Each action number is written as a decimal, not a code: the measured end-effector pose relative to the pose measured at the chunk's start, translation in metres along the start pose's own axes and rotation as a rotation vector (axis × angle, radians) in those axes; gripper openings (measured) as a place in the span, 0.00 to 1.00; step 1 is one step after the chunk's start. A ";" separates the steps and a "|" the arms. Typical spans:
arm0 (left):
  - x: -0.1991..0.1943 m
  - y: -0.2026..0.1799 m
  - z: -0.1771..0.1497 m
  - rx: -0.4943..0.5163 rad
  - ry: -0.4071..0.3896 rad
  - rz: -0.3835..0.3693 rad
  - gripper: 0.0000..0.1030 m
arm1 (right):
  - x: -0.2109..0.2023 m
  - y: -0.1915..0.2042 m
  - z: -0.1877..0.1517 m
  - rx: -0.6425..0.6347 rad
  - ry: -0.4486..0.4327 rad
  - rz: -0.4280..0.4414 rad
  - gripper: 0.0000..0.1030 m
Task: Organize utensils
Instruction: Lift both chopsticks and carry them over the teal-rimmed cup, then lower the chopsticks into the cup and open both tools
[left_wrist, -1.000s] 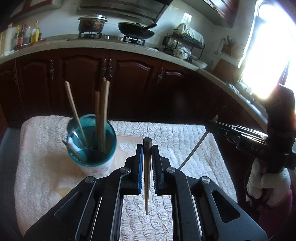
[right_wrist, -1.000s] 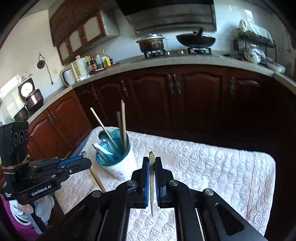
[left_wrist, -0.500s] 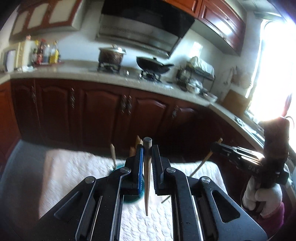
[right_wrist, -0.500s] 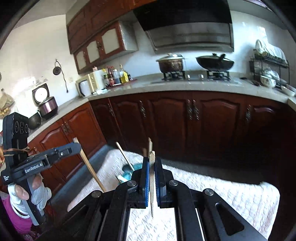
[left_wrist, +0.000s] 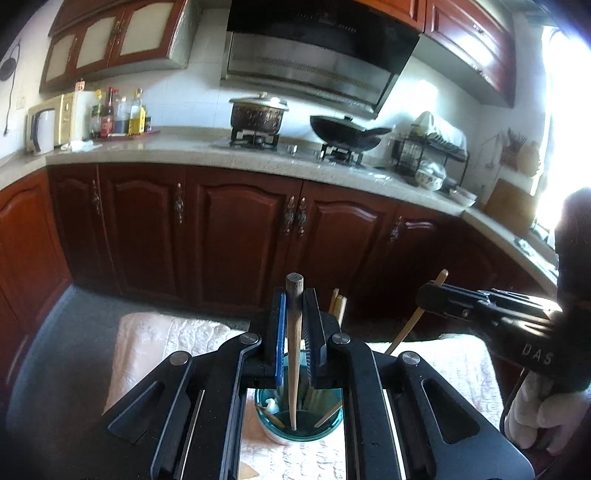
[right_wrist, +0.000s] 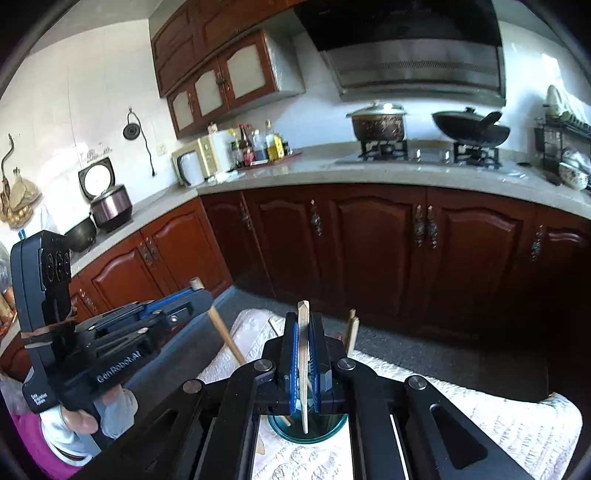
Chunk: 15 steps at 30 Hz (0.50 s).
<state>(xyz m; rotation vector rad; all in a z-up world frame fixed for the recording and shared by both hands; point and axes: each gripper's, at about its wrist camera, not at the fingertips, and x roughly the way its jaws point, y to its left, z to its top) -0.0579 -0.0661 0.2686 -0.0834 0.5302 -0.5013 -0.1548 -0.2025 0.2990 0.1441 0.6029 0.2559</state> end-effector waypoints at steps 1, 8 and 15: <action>0.006 0.002 -0.004 0.001 0.008 0.010 0.07 | 0.006 0.000 -0.002 -0.002 0.011 0.001 0.05; 0.029 -0.003 -0.023 0.002 0.049 0.020 0.07 | 0.044 -0.014 -0.029 0.022 0.096 -0.004 0.05; 0.044 -0.007 -0.041 -0.010 0.103 0.014 0.07 | 0.066 -0.031 -0.051 0.063 0.156 -0.009 0.05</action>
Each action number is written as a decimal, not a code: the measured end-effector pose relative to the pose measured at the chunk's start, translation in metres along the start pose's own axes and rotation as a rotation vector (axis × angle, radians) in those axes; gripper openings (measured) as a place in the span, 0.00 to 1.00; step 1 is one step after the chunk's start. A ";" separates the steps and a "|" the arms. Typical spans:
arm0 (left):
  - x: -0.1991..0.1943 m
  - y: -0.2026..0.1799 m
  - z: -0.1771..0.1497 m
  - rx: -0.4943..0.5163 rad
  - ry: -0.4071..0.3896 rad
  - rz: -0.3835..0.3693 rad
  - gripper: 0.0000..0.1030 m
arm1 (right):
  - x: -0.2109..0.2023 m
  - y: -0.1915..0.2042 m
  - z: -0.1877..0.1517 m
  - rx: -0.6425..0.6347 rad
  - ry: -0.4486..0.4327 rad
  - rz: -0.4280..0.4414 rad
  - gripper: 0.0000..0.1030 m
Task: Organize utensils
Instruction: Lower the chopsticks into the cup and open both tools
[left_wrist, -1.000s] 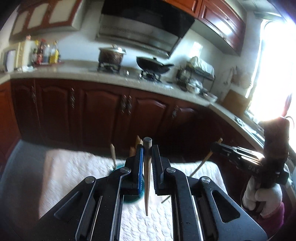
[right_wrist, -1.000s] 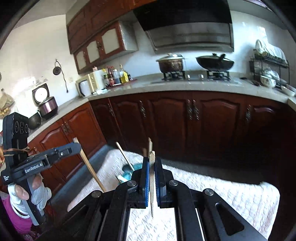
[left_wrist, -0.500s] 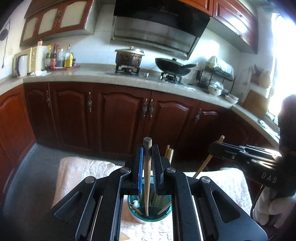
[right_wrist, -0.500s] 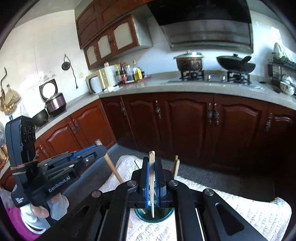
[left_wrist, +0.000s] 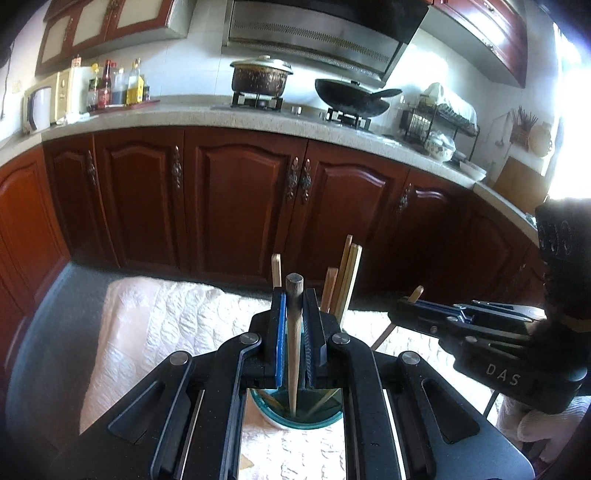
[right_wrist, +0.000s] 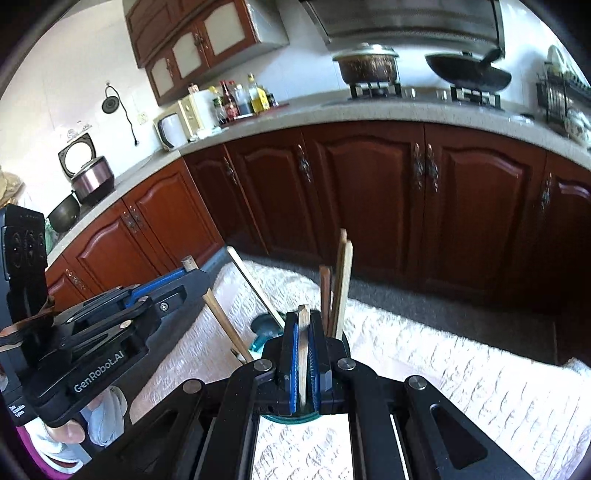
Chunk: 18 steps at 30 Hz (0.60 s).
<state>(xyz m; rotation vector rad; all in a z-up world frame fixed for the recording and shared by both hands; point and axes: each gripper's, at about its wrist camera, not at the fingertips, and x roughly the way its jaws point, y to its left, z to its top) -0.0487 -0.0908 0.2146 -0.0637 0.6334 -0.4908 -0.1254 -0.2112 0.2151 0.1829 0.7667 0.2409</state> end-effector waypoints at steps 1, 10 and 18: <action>0.000 0.000 -0.001 -0.002 -0.001 0.001 0.07 | 0.001 -0.002 -0.001 0.009 0.001 0.007 0.05; -0.003 0.001 -0.003 -0.024 0.005 -0.007 0.07 | -0.001 -0.010 -0.008 0.040 0.001 0.016 0.27; -0.010 0.002 -0.005 -0.037 0.004 0.003 0.32 | -0.005 -0.014 -0.021 0.067 0.009 0.011 0.27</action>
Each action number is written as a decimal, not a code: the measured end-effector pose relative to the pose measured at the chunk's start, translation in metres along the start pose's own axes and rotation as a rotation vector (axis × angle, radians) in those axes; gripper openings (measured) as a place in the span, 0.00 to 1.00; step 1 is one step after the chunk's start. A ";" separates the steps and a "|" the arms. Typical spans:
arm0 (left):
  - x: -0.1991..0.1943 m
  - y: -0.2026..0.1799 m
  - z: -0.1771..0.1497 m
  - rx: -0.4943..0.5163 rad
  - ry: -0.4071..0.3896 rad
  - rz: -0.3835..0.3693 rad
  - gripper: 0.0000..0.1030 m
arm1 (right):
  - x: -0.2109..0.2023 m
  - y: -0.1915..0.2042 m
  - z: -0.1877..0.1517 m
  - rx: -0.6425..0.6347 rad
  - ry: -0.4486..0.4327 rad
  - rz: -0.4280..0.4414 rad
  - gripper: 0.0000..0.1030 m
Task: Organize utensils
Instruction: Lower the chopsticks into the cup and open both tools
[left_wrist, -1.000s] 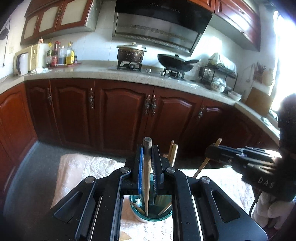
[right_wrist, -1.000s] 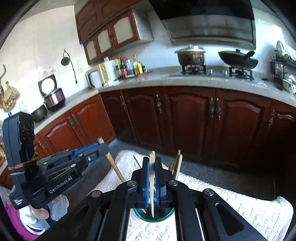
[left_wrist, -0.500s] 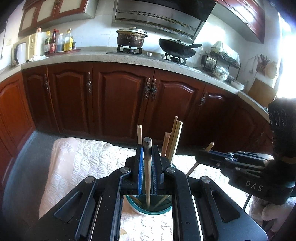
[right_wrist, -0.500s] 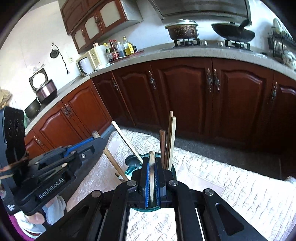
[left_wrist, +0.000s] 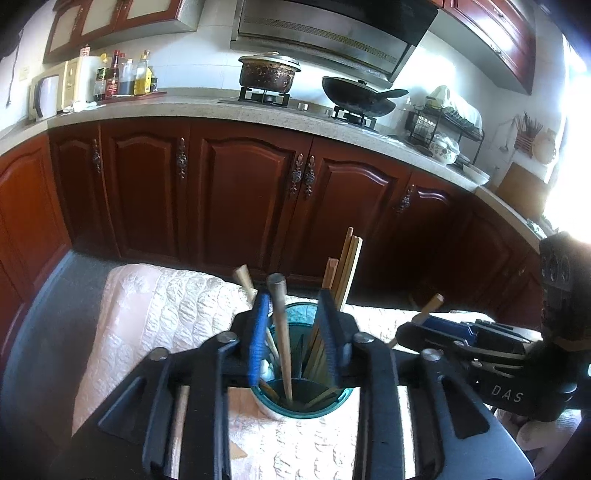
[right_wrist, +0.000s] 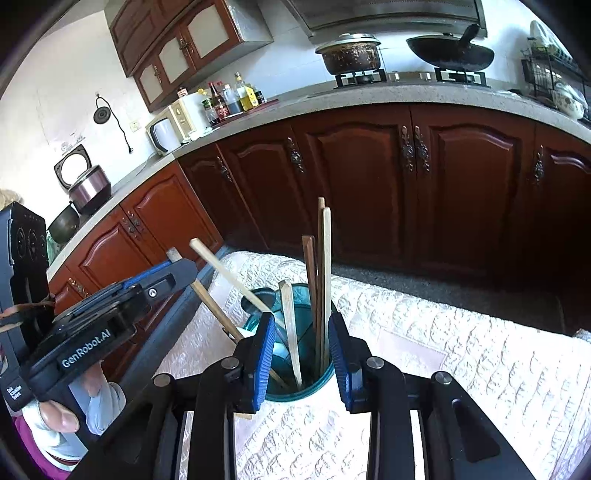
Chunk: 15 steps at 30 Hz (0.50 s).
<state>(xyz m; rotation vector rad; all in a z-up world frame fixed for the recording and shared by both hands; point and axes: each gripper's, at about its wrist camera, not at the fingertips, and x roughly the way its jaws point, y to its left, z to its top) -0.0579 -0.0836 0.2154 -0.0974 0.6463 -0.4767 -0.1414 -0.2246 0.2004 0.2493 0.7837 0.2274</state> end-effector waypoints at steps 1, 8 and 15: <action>-0.002 0.001 0.000 -0.002 -0.004 0.000 0.34 | -0.001 0.000 -0.002 0.003 0.000 0.001 0.28; -0.015 0.004 -0.003 -0.001 -0.028 0.015 0.50 | -0.012 -0.001 -0.013 0.019 -0.011 0.001 0.31; -0.032 0.002 -0.011 0.020 -0.052 0.040 0.51 | -0.033 -0.001 -0.026 0.033 -0.039 -0.015 0.35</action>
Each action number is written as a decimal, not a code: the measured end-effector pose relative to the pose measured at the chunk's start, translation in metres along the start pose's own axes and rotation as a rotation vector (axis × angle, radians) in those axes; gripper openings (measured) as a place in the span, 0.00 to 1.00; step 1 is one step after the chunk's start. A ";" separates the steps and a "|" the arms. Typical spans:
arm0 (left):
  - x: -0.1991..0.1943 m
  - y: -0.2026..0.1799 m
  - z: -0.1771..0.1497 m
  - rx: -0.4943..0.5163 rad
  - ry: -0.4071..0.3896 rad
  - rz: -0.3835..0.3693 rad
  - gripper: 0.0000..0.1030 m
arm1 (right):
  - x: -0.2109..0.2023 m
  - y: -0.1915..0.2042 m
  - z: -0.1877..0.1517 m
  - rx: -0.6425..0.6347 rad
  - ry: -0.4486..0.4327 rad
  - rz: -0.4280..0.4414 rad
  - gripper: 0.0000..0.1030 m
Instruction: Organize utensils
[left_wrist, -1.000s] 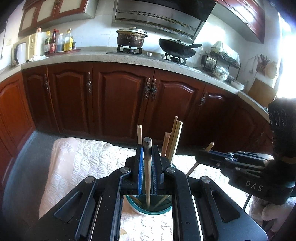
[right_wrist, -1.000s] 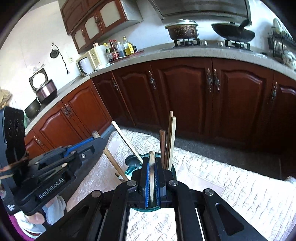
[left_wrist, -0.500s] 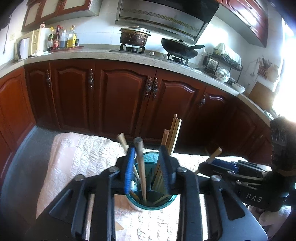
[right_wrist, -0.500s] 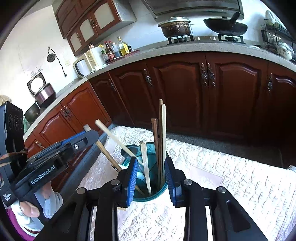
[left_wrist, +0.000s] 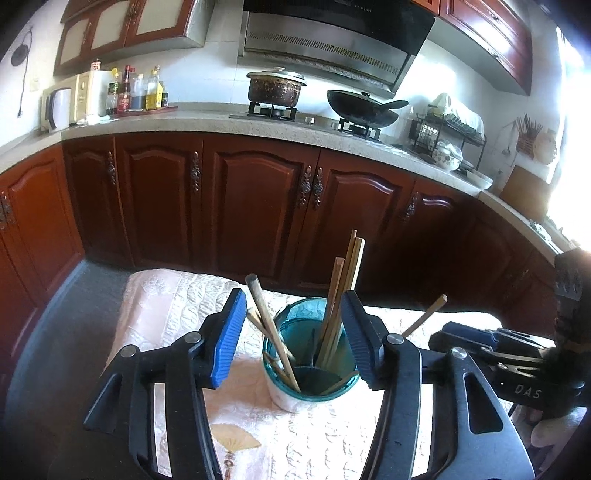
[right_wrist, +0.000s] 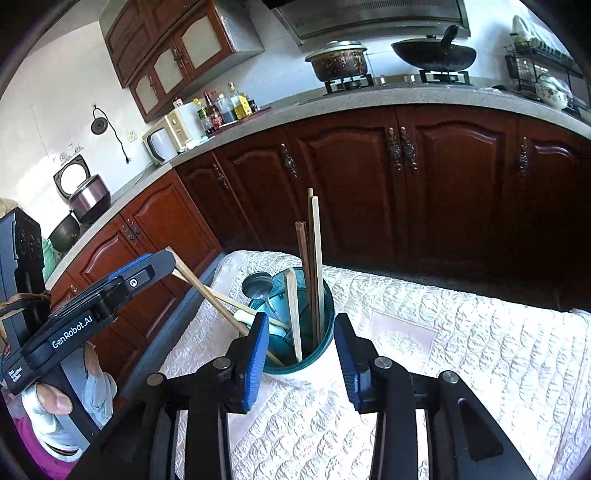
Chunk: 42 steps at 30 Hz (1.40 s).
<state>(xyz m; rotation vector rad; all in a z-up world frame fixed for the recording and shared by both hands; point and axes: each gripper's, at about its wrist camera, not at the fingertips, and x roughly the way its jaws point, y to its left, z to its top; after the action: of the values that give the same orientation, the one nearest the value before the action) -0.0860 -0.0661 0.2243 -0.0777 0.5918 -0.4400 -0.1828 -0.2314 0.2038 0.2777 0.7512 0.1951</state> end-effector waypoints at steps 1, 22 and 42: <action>-0.002 0.000 -0.002 0.002 -0.001 0.001 0.51 | -0.003 0.001 -0.002 -0.001 -0.005 -0.004 0.35; -0.027 -0.024 -0.046 0.062 0.035 0.085 0.52 | -0.007 0.033 -0.044 -0.013 -0.008 -0.165 0.39; -0.045 -0.026 -0.047 0.082 -0.009 0.128 0.52 | -0.026 0.042 -0.041 -0.021 -0.048 -0.192 0.44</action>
<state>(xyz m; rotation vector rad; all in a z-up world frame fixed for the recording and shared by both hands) -0.1552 -0.0684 0.2135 0.0359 0.5656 -0.3390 -0.2327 -0.1917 0.2049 0.1886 0.7229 0.0146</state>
